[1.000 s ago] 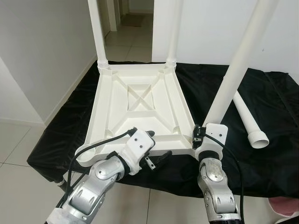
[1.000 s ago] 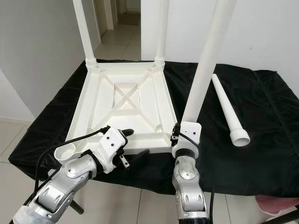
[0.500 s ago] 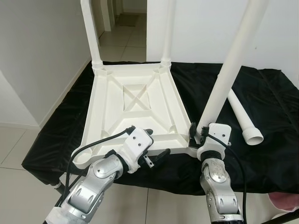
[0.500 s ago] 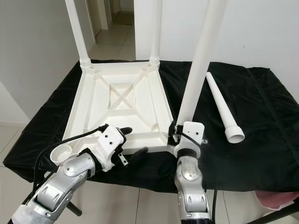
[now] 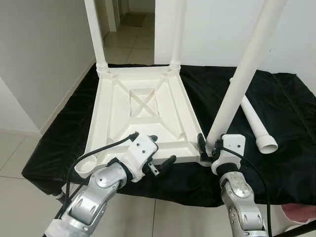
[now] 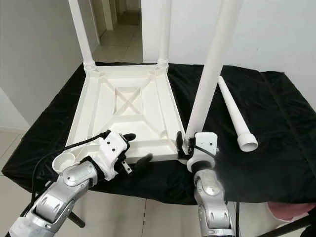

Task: Building children table

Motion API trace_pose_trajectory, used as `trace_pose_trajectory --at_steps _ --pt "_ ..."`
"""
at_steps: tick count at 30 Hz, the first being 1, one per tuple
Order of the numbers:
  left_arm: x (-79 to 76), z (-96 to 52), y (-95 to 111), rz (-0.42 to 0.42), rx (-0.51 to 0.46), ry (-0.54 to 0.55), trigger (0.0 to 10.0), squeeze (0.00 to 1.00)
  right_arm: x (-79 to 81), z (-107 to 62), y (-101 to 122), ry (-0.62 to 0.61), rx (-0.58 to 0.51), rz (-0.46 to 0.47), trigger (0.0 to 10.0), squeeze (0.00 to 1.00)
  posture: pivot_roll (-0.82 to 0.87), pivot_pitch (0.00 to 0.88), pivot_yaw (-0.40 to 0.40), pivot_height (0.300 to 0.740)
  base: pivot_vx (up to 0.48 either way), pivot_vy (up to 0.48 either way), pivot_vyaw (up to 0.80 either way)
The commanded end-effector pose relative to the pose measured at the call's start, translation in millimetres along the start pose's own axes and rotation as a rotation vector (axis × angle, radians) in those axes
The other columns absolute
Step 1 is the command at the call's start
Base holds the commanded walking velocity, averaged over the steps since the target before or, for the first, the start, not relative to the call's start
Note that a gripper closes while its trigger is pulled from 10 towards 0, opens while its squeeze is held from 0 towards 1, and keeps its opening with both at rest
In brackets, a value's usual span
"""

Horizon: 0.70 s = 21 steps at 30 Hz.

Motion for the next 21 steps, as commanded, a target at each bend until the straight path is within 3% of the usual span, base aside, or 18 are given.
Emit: trace_pose_trajectory --at_steps 1,4,8,12,21 --pt "0.5 -3.1 -1 -0.001 0.006 -0.017 10.0 0.00 -6.0 2.8 1 0.002 -0.007 -0.004 10.0 0.00 -0.02 0.042 0.002 0.740 0.000 0.000 0.00" --pt "-0.1 -2.2 -1 -0.001 0.007 -0.017 10.0 0.00 -7.0 3.5 1 0.011 0.000 -0.007 10.0 0.00 -0.02 0.044 -0.001 0.740 0.000 0.000 0.00" --pt "3.9 -1.3 -5 0.002 0.030 0.006 10.0 0.00 12.9 -7.8 -7 0.098 0.031 0.025 10.0 0.00 -0.03 0.041 0.002 0.740 0.000 0.000 0.00" --pt "15.4 1.5 -12 0.002 0.077 0.045 10.0 0.00 20.6 -16.4 -11 0.125 0.042 0.053 10.0 0.00 -0.03 0.033 0.011 0.740 0.000 0.000 0.00" --pt "41.1 11.8 -20 0.040 0.142 0.110 10.0 0.00 18.0 -25.1 -12 0.128 0.030 0.049 10.0 0.00 -0.05 0.032 0.030 0.740 0.000 0.000 0.00"
Point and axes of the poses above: a point about 5 cm out from each wrist's last joint towards the gripper, its own z axis pointing out of the wrist towards the gripper, its own y axis along the axis of the wrist's last joint, x = y × z, the point moved 1 cm from there along z, pointing out of the wrist towards the gripper, and after that the axes turned 11 degrees about z, right-handed, at the moved point
